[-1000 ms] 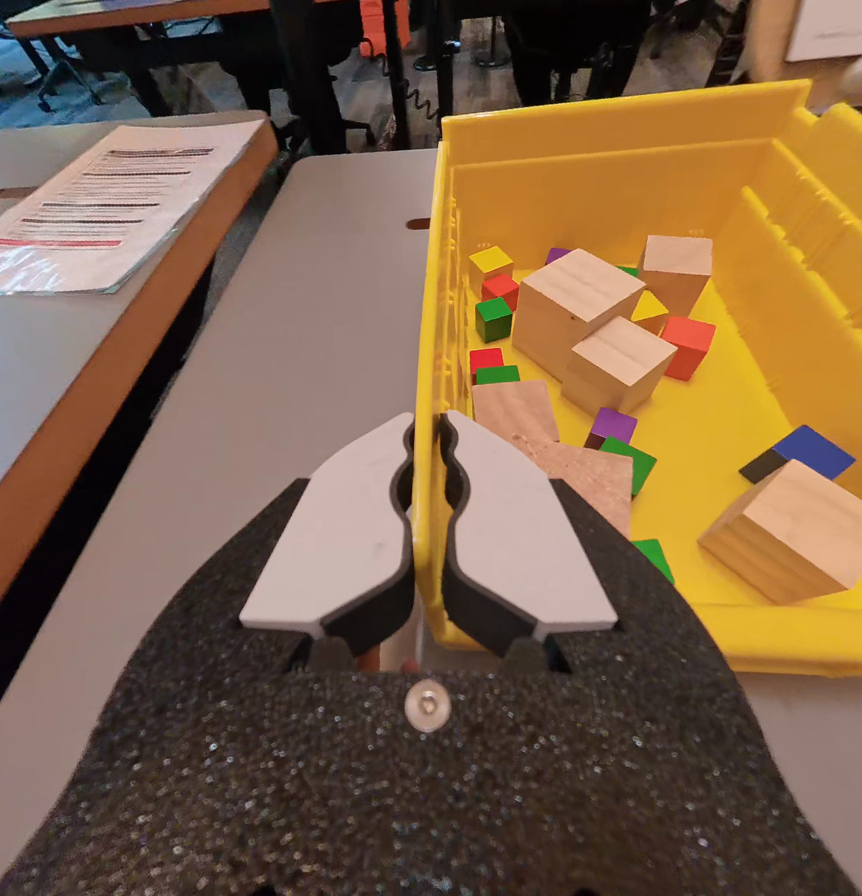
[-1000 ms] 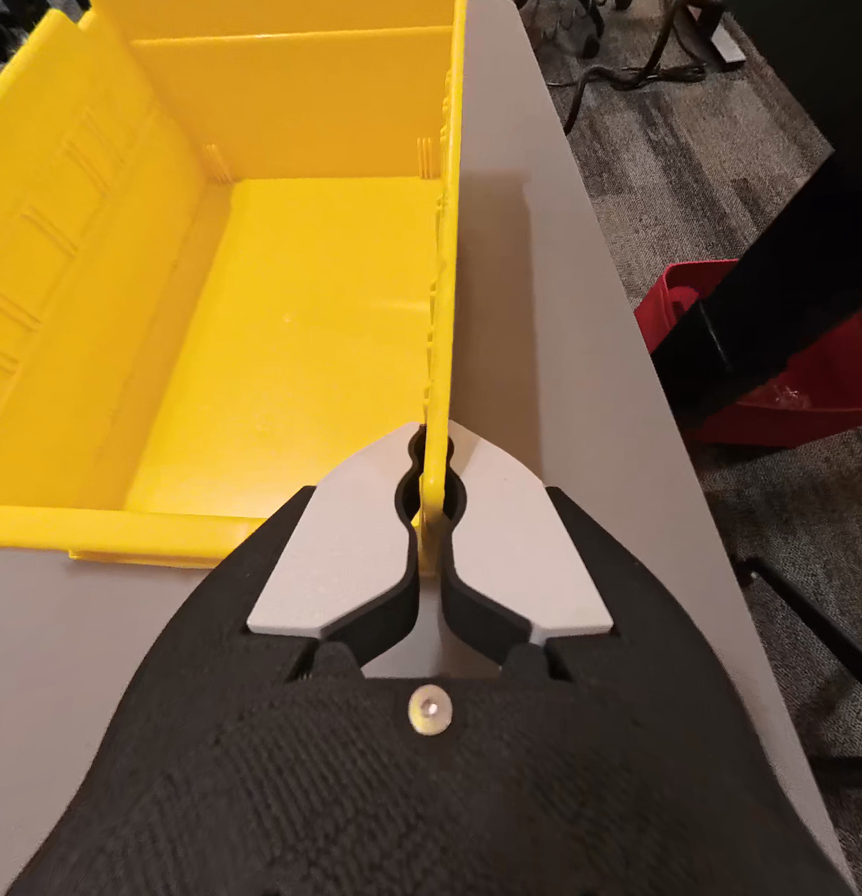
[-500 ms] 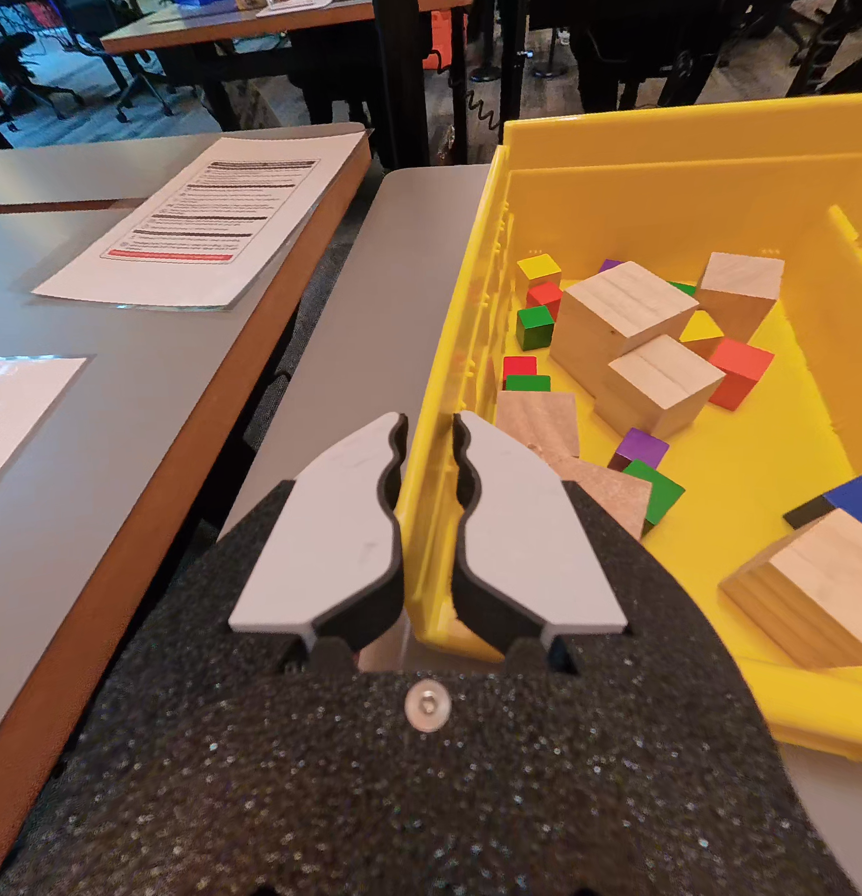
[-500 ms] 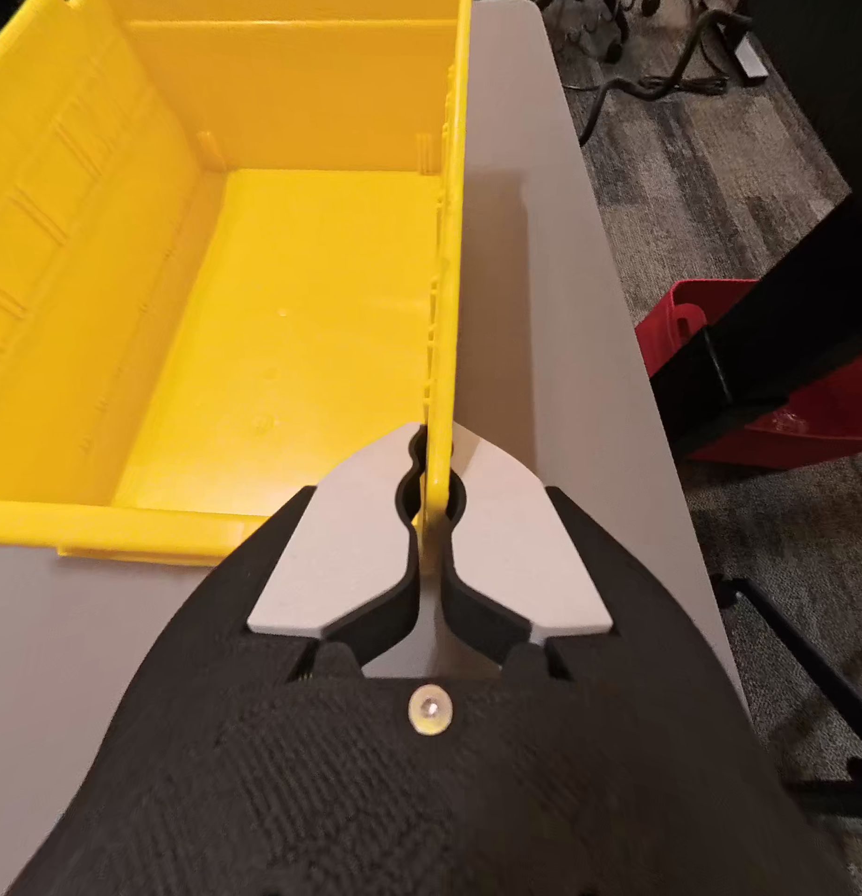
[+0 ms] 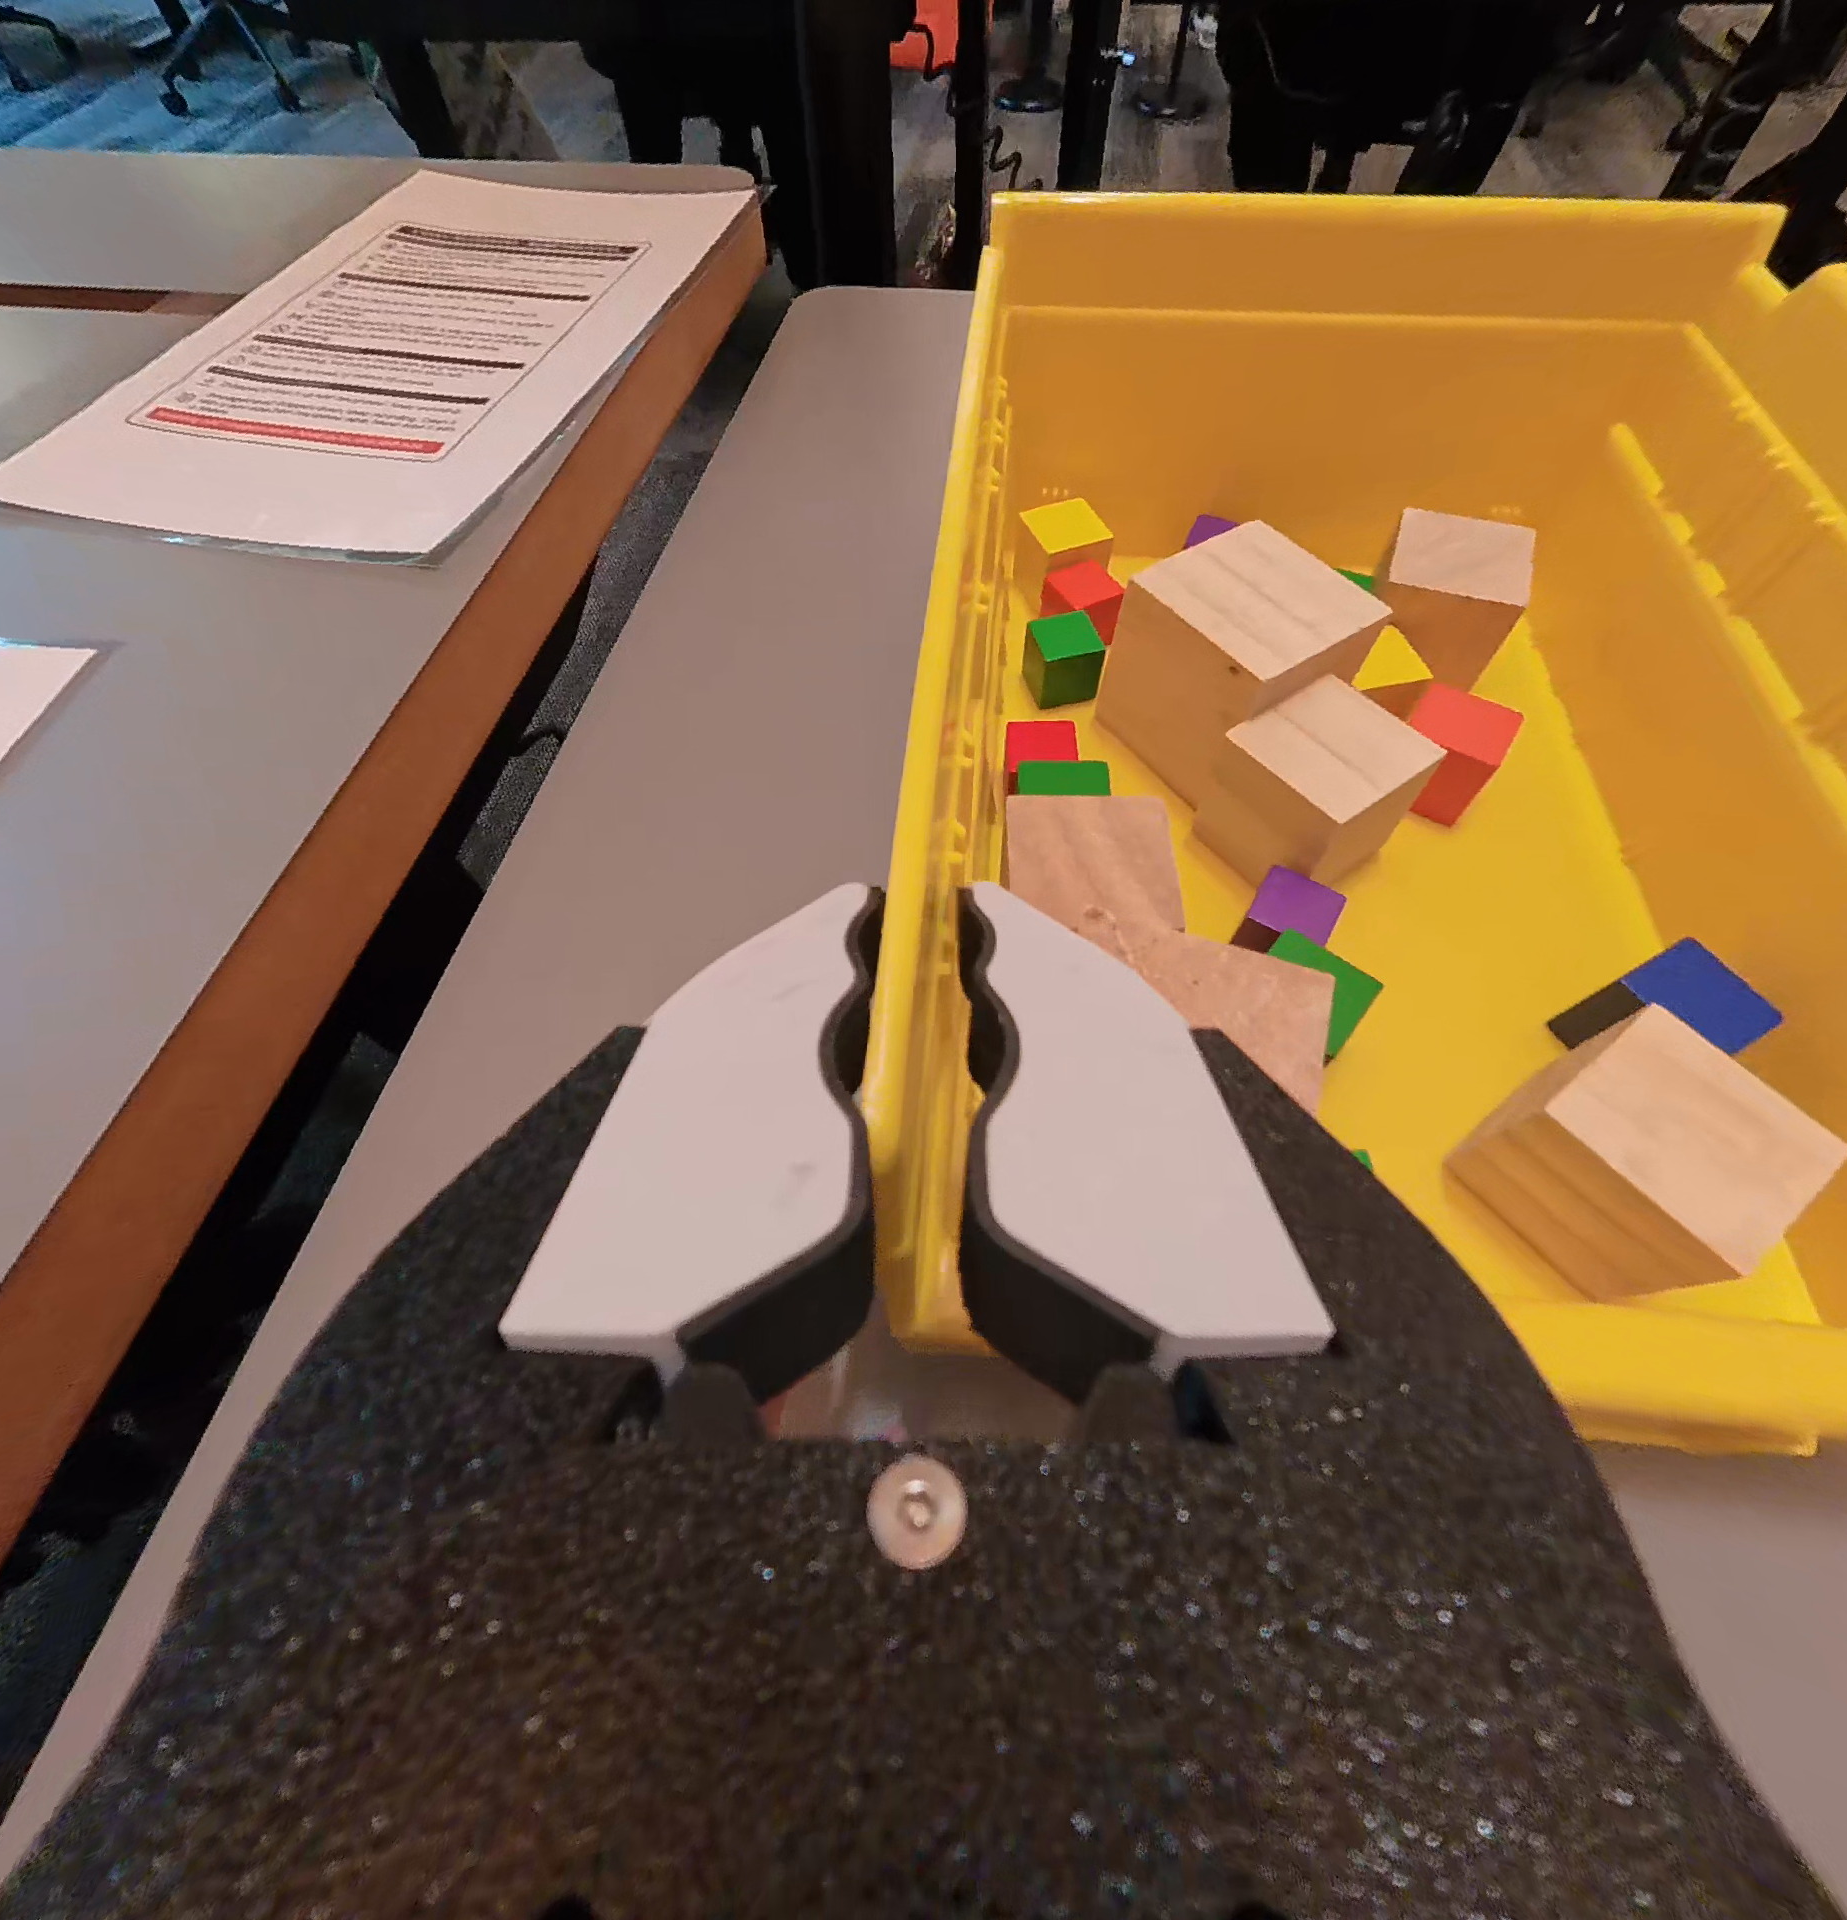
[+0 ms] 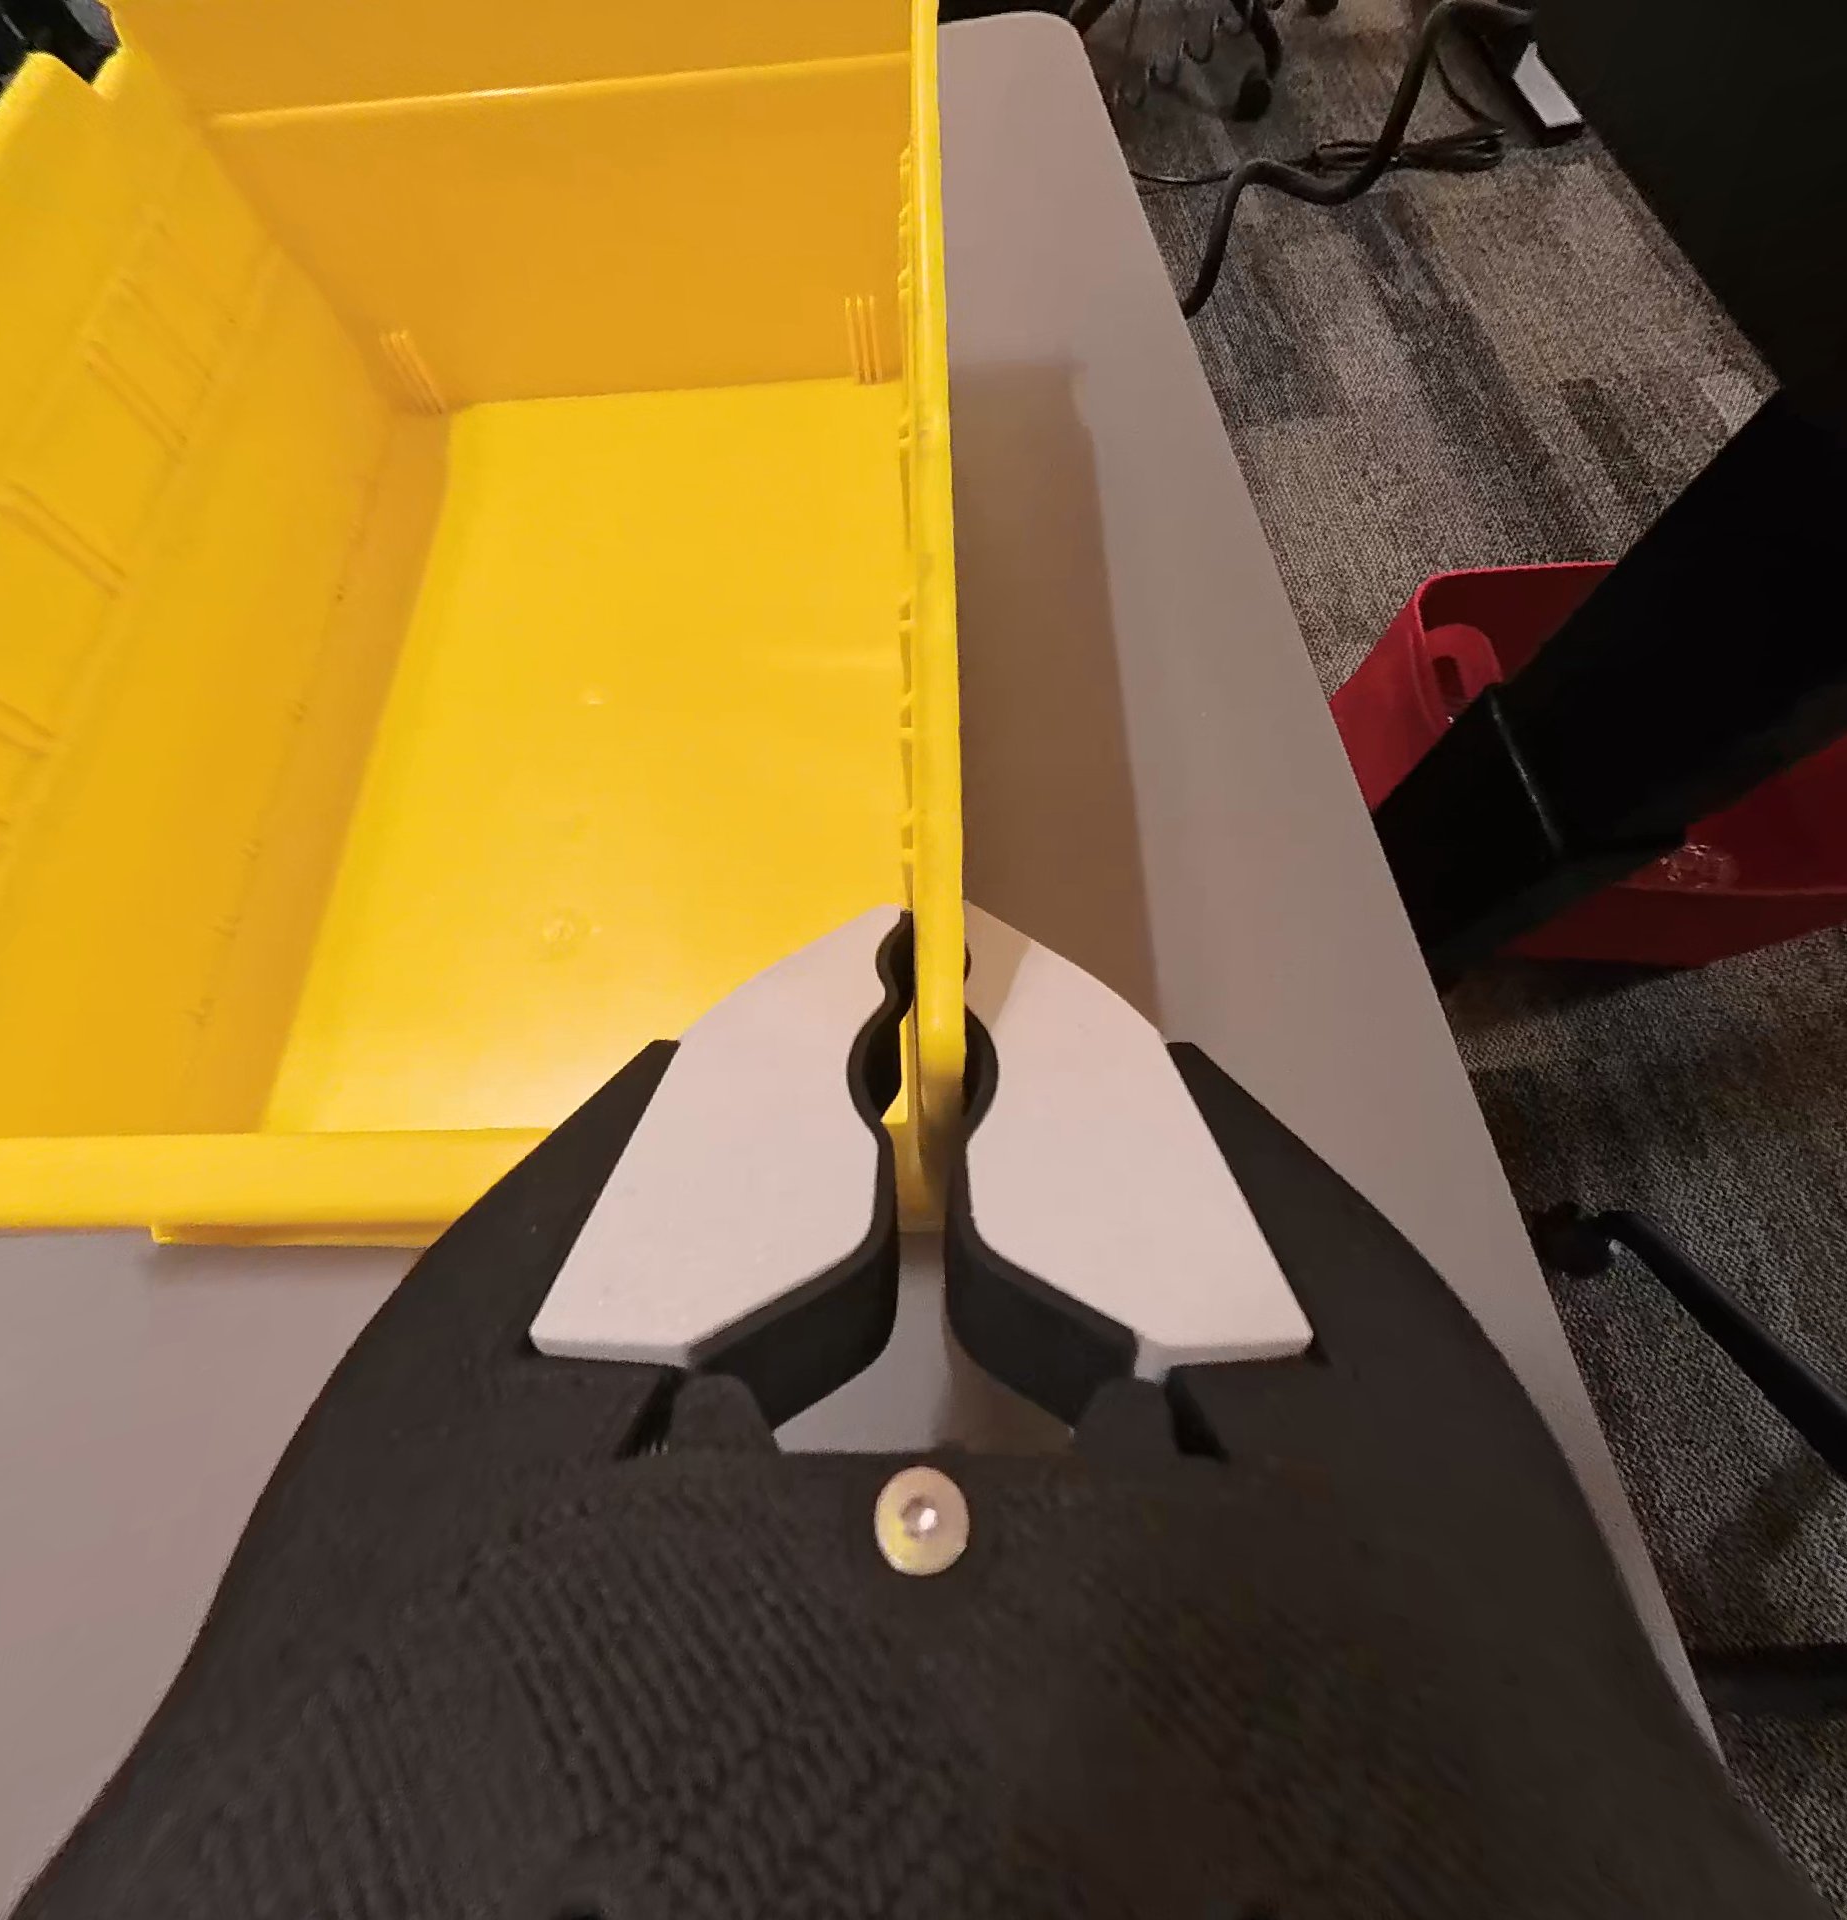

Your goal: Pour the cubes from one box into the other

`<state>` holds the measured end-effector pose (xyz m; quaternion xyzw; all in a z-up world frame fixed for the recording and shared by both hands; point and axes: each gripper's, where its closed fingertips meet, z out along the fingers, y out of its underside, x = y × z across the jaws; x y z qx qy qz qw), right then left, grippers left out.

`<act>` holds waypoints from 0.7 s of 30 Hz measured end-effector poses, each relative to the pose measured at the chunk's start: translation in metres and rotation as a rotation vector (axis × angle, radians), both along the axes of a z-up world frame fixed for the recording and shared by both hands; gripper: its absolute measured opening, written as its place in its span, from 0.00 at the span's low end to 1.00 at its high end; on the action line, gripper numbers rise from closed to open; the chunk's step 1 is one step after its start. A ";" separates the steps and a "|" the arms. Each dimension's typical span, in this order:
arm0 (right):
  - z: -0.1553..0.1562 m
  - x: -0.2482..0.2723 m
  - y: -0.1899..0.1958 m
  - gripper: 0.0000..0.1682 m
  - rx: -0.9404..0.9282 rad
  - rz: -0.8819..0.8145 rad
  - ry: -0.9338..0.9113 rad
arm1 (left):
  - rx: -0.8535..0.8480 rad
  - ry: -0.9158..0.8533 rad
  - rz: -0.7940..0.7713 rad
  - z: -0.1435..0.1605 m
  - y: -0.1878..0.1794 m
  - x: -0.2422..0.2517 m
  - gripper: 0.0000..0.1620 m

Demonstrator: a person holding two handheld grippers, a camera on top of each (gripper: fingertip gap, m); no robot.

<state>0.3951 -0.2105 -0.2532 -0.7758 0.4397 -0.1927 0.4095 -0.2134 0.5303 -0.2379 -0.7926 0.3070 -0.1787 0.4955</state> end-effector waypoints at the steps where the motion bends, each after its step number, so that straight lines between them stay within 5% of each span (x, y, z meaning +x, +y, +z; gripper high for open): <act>1: 0.001 -0.001 -0.002 0.06 -0.007 -0.010 -0.002 | 0.008 0.002 0.005 0.003 -0.001 -0.001 0.09; 3: 0.015 -0.009 -0.005 0.25 0.013 -0.040 -0.017 | 0.055 0.002 0.039 0.015 -0.002 -0.007 0.16; 8: 0.100 -0.054 0.044 0.52 0.024 0.112 -0.259 | 0.155 -0.041 0.005 0.067 -0.016 -0.007 0.25; 11: 0.151 -0.079 0.091 0.62 -0.060 0.204 -0.563 | 0.153 -0.067 -0.043 0.096 -0.025 0.004 0.32; 15: 0.203 -0.119 0.162 0.63 0.202 0.303 -0.783 | 0.141 -0.089 -0.129 0.121 -0.038 0.024 0.39; 21: 0.196 -0.177 0.293 0.61 0.318 0.590 -0.631 | 0.031 -0.042 -0.198 0.124 -0.036 0.035 0.46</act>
